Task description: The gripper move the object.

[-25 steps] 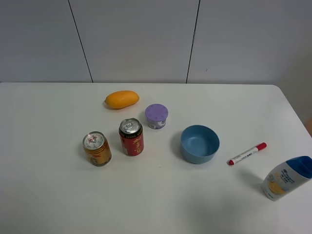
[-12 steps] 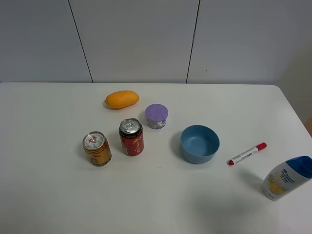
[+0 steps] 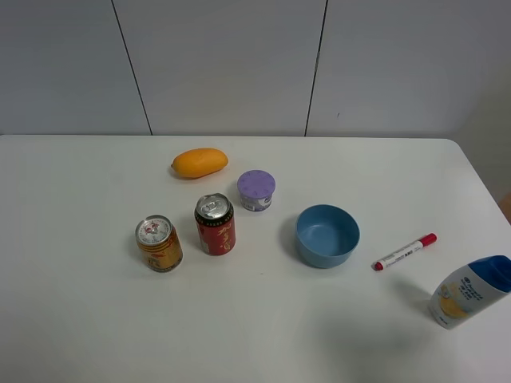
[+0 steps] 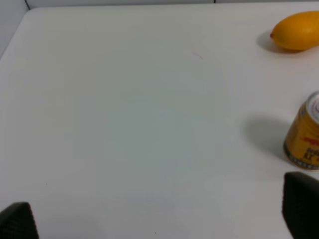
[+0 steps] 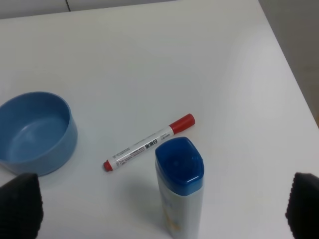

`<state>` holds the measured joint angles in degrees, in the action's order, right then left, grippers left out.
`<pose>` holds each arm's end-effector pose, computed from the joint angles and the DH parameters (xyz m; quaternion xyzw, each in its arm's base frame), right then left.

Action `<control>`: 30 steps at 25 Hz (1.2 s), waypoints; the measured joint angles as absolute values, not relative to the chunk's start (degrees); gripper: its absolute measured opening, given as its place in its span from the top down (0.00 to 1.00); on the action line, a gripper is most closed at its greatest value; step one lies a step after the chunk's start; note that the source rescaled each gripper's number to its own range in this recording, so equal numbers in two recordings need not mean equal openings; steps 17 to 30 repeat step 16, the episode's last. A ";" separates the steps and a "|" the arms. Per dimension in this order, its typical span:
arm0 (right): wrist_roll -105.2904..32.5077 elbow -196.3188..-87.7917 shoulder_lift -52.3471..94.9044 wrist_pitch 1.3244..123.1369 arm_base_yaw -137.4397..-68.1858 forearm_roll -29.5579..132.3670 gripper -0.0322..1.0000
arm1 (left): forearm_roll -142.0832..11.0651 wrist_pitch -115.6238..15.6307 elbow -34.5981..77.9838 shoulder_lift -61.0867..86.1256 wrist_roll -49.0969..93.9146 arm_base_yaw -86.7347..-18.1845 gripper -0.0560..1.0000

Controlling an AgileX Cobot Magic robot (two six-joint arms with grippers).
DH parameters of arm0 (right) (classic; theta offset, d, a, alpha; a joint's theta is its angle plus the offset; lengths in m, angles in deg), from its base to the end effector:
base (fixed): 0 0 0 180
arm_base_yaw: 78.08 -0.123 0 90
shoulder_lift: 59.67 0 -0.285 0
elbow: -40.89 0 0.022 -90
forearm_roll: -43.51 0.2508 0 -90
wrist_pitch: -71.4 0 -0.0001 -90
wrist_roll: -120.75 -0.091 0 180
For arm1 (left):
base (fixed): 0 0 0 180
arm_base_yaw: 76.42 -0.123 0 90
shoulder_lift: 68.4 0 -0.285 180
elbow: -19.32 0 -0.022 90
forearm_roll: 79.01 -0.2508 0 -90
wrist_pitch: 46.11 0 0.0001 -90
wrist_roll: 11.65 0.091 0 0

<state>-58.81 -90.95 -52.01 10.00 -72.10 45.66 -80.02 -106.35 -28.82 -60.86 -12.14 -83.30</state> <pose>-0.0061 0.0037 0.2784 0.0403 0.8525 -0.0105 0.5210 -0.0061 0.0007 0.2801 -0.0548 0.8459 0.0384 0.5292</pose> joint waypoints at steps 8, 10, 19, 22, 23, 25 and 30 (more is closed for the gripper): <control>-58.81 -90.95 -52.01 10.00 -72.10 45.66 0.00 | -80.02 -106.35 -28.82 -60.86 -12.14 -83.30 0.00; -58.81 -90.95 -52.01 10.00 -72.10 45.66 0.00 | -80.02 -106.35 -28.82 -60.86 -12.14 -83.30 0.00; -58.81 -90.95 -52.01 10.00 -72.10 45.66 0.00 | -80.02 -106.35 -28.82 -60.86 -12.14 -83.30 0.00; -58.81 -90.95 -52.01 10.00 -72.10 45.66 0.00 | -80.02 -106.35 -28.82 -60.86 -12.14 -83.30 0.00; -58.81 -90.95 -52.01 10.00 -72.10 45.66 0.00 | -80.02 -106.35 -28.82 -60.86 -12.14 -83.30 0.00; -58.81 -90.95 -52.01 10.00 -72.10 45.66 0.00 | -80.02 -106.35 -28.82 -60.86 -12.14 -83.30 0.00; -58.81 -90.95 -52.01 10.00 -72.10 45.66 0.00 | -80.02 -106.35 -28.82 -60.86 -12.14 -83.30 0.00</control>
